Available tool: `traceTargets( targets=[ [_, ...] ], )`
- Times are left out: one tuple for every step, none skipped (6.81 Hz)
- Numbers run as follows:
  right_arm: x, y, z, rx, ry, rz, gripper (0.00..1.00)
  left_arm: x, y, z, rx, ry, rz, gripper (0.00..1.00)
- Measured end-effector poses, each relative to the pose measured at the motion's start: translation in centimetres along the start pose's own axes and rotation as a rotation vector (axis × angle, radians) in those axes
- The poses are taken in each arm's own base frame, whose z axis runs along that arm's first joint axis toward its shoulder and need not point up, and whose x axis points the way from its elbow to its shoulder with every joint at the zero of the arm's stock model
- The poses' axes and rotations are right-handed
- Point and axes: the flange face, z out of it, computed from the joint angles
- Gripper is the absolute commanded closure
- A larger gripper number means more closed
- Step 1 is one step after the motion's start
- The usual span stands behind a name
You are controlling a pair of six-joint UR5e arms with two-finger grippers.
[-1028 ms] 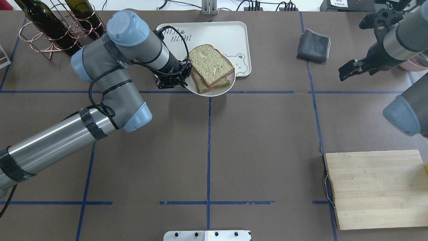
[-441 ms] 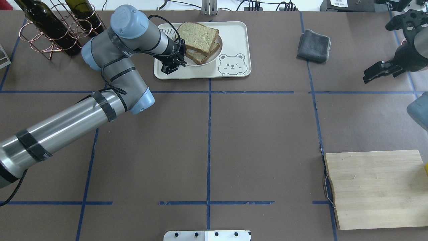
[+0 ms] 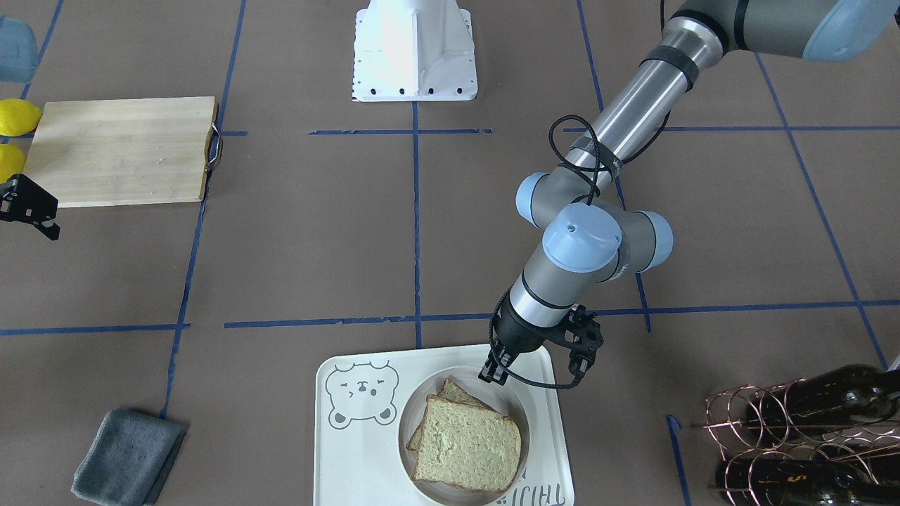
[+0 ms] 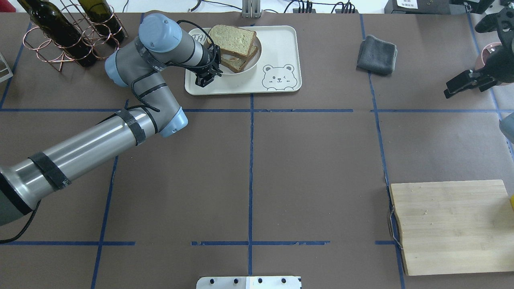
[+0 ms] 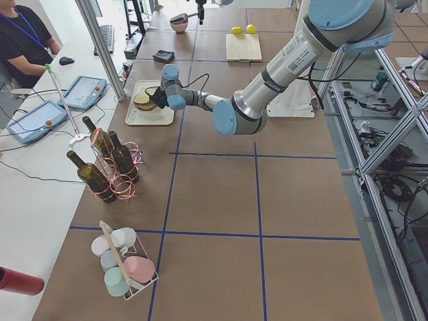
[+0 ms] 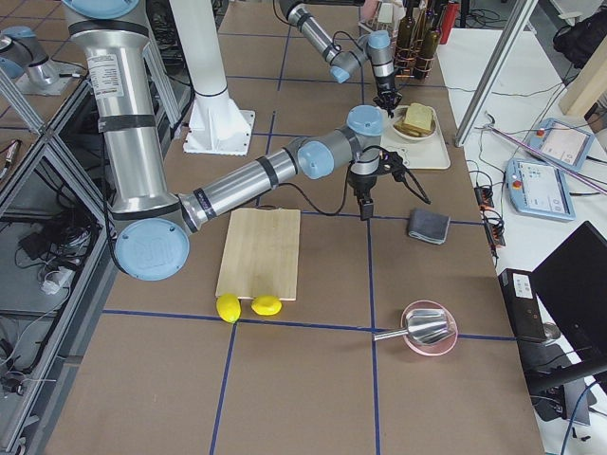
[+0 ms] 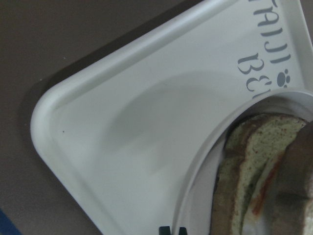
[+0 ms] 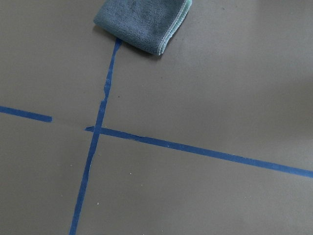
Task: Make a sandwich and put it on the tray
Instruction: 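Release the plate on the tray and pull the left gripper back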
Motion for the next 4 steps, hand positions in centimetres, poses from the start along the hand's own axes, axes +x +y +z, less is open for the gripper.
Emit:
traceTargets(
  targets=[
    [0.2,0.0,-0.1,0.001,-0.001,0.004,0.0,-0.2,0.4,0.3,-0.003,0.005,0.026,0.36],
    [0.4,-0.1,-0.3,0.003,-0.002,0.007,0.0,-0.6,0.9,0.5,-0.006,0.007,0.072,0.28],
    [0.4,-0.1,-0.3,0.003,-0.004,0.009,0.0,-0.9,0.9,0.4,-0.009,0.011,0.114,0.0],
    [0.5,-0.1,-0.3,0.001,-0.005,0.01,0.0,-1.6,0.4,-0.4,-0.014,0.02,0.159,0.0]
  ],
)
